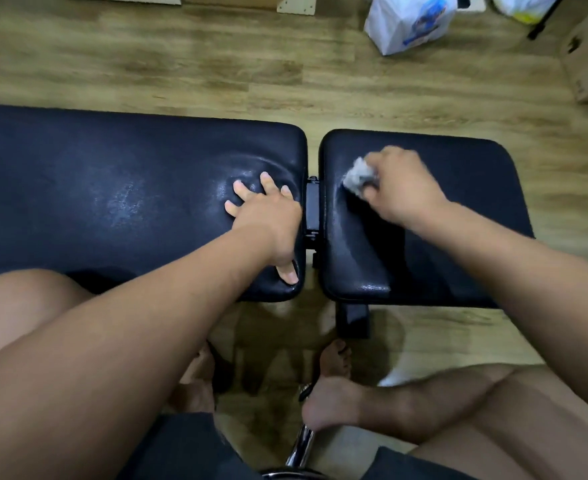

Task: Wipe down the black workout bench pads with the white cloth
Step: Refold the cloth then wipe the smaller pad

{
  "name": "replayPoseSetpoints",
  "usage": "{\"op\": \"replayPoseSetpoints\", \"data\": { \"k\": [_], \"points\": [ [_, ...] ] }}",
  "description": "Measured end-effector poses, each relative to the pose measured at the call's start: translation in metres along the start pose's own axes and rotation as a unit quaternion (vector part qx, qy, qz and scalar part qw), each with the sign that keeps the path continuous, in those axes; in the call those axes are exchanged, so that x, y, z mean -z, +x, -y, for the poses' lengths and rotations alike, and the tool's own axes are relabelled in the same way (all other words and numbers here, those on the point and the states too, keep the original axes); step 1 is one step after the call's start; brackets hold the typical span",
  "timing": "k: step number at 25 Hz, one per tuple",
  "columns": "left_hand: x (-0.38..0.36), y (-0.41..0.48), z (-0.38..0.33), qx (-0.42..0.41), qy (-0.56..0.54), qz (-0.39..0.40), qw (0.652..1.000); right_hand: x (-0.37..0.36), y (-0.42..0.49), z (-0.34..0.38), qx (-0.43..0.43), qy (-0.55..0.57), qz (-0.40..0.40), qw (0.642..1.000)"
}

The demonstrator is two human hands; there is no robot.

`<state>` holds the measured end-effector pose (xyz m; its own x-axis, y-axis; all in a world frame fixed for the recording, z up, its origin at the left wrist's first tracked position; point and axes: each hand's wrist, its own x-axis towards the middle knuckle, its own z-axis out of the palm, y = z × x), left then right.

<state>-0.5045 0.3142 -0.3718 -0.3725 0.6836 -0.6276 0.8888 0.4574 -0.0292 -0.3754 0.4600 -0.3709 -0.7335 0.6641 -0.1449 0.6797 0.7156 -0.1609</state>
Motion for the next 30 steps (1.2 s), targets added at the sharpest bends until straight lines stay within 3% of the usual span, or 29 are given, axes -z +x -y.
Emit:
{"op": "replayPoseSetpoints", "data": {
  "k": [2, 3, 6, 8, 10, 13, 15, 17, 20, 24, 27, 30],
  "points": [
    [0.001, 0.0, 0.001, 0.001, -0.002, 0.001, 1.0, -0.003, 0.009, -0.002, -0.105, 0.024, -0.056, 0.993],
    [0.0, 0.0, 0.001, 0.004, -0.006, 0.003, 1.0, -0.01, 0.0, 0.006, -0.116, 0.026, -0.057, 0.991],
    [0.0, -0.001, 0.0, 0.001, -0.003, -0.001, 1.0, -0.024, -0.068, 0.03, -0.032, 0.078, -0.002, 0.996],
    [-0.002, -0.002, 0.001, 0.001, -0.002, -0.006, 1.0, -0.02, -0.115, 0.006, -0.038, 0.123, -0.013, 0.992],
    [-0.003, -0.003, 0.002, 0.003, -0.003, -0.012, 1.0, -0.01, -0.139, -0.052, -0.153, 0.132, -0.075, 0.977],
    [-0.003, -0.003, 0.002, 0.001, -0.004, -0.016, 1.0, 0.002, -0.166, -0.143, -0.377, 0.083, -0.101, 0.917],
    [-0.003, -0.003, 0.0, 0.001, -0.001, -0.013, 1.0, -0.006, -0.177, -0.157, -0.433, 0.064, -0.105, 0.893],
    [-0.002, -0.002, -0.002, 0.001, 0.001, -0.01, 1.0, -0.015, -0.178, -0.13, -0.42, 0.06, -0.132, 0.896],
    [0.0, -0.002, -0.002, 0.007, -0.001, -0.009, 1.0, -0.032, -0.156, -0.04, -0.304, 0.092, -0.147, 0.937],
    [-0.005, -0.005, 0.002, -0.006, -0.003, -0.019, 1.0, -0.044, -0.118, 0.086, -0.148, 0.219, -0.02, 0.964],
    [-0.007, -0.006, 0.005, -0.013, -0.007, -0.022, 1.0, -0.038, -0.122, 0.035, -0.151, 0.208, -0.066, 0.964],
    [-0.004, -0.004, 0.002, -0.003, -0.02, -0.008, 1.0, -0.01, -0.138, -0.085, -0.32, 0.124, -0.116, 0.932]
  ]
}}
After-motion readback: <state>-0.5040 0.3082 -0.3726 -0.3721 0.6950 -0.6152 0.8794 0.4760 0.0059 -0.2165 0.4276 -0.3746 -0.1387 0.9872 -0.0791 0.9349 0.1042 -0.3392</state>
